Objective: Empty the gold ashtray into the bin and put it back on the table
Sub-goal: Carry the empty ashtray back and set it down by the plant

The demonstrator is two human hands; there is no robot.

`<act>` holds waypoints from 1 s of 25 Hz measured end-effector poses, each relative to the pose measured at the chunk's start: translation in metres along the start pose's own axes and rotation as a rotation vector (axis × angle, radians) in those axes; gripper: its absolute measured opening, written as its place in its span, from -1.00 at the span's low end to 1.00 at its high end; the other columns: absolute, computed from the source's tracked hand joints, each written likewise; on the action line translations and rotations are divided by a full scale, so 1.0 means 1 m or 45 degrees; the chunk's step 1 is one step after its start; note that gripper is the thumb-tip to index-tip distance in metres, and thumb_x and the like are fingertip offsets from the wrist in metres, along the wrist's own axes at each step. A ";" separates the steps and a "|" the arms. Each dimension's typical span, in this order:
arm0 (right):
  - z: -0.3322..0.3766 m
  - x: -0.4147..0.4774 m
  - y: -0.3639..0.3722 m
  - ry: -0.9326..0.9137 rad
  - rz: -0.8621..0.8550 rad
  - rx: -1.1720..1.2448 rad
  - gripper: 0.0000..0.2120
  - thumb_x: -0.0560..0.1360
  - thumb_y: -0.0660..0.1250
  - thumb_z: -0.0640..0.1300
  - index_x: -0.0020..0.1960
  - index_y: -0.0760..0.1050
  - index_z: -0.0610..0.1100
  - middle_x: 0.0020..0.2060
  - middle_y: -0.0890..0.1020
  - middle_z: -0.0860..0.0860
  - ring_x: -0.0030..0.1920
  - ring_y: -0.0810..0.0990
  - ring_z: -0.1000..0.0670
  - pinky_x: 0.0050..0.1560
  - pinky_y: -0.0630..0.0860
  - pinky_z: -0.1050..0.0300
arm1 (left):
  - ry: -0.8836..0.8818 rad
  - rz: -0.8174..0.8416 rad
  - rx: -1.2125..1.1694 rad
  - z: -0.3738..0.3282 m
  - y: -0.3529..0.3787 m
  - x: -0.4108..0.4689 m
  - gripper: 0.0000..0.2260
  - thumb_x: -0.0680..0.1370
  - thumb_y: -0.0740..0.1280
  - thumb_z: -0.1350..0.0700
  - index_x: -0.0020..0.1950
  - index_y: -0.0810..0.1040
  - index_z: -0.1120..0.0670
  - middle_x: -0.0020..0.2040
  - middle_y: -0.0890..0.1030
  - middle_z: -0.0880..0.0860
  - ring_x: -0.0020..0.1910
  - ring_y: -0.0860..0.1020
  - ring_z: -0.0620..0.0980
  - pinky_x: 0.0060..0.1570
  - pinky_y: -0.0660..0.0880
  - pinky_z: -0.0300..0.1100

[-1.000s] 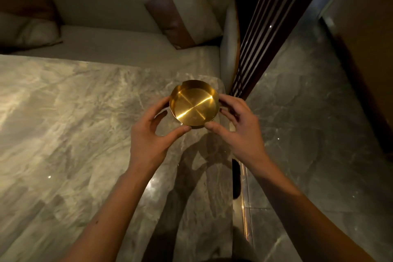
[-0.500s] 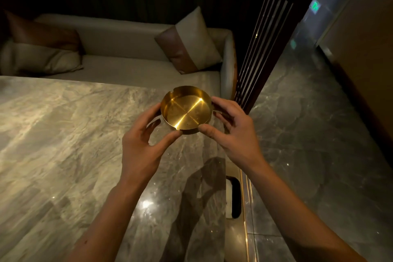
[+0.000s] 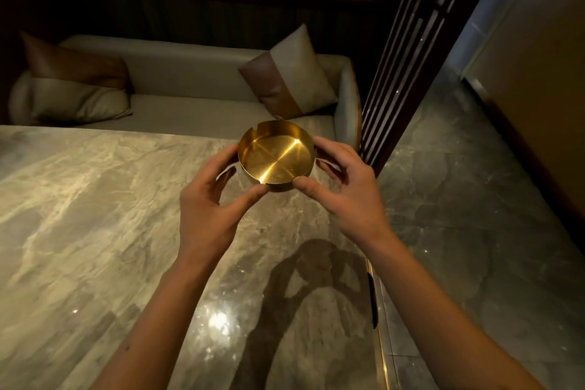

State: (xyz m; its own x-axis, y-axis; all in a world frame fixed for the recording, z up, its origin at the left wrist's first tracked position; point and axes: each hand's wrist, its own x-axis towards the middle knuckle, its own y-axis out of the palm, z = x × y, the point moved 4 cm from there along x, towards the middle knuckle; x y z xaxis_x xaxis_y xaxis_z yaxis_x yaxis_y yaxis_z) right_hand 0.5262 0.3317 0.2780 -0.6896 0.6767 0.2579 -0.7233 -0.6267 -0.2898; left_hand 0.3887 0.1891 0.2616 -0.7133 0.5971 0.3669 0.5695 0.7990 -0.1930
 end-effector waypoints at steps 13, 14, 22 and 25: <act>0.058 0.016 0.212 0.053 0.055 -0.077 -0.39 0.36 0.54 -0.12 0.36 0.43 0.00 0.25 0.51 0.09 0.29 0.49 0.16 0.30 0.45 0.30 | -0.088 0.133 0.048 0.069 -0.216 0.037 -0.30 0.28 0.53 -0.05 0.40 0.44 -0.04 0.26 0.53 -0.12 0.24 0.49 -0.35 0.25 0.39 -0.46; 0.060 0.017 0.220 0.049 0.074 -0.075 -0.39 0.36 0.54 -0.12 0.36 0.43 0.02 0.26 0.51 0.09 0.30 0.49 0.14 0.31 0.45 0.29 | -0.094 0.130 0.048 0.072 -0.223 0.037 -0.30 0.28 0.53 -0.05 0.40 0.44 -0.04 0.26 0.52 -0.11 0.25 0.49 -0.32 0.26 0.40 -0.45; 0.046 0.034 0.226 0.036 0.213 0.012 -0.40 0.35 0.54 -0.11 0.35 0.44 0.04 0.23 0.52 0.14 0.28 0.50 0.18 0.29 0.44 0.32 | -0.150 0.047 0.165 0.071 -0.226 0.034 -0.30 0.27 0.52 -0.09 0.39 0.44 -0.06 0.27 0.51 -0.10 0.25 0.46 -0.37 0.24 0.37 -0.51; 0.033 0.035 0.216 0.049 0.234 0.054 -0.41 0.35 0.54 -0.12 0.32 0.42 0.10 0.19 0.50 0.24 0.27 0.49 0.21 0.27 0.42 0.38 | -0.184 0.050 0.191 0.073 -0.212 0.031 -0.28 0.27 0.52 -0.08 0.42 0.44 -0.01 0.28 0.50 -0.10 0.25 0.45 -0.39 0.26 0.37 -0.49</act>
State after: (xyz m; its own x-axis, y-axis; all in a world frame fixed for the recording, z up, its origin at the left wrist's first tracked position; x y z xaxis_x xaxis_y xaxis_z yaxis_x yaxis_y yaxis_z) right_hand 0.3443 0.2074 0.2544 -0.8088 0.5633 0.1688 -0.5870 -0.7562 -0.2892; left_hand 0.2160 0.0434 0.2471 -0.7493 0.6232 0.2240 0.5384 0.7701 -0.3421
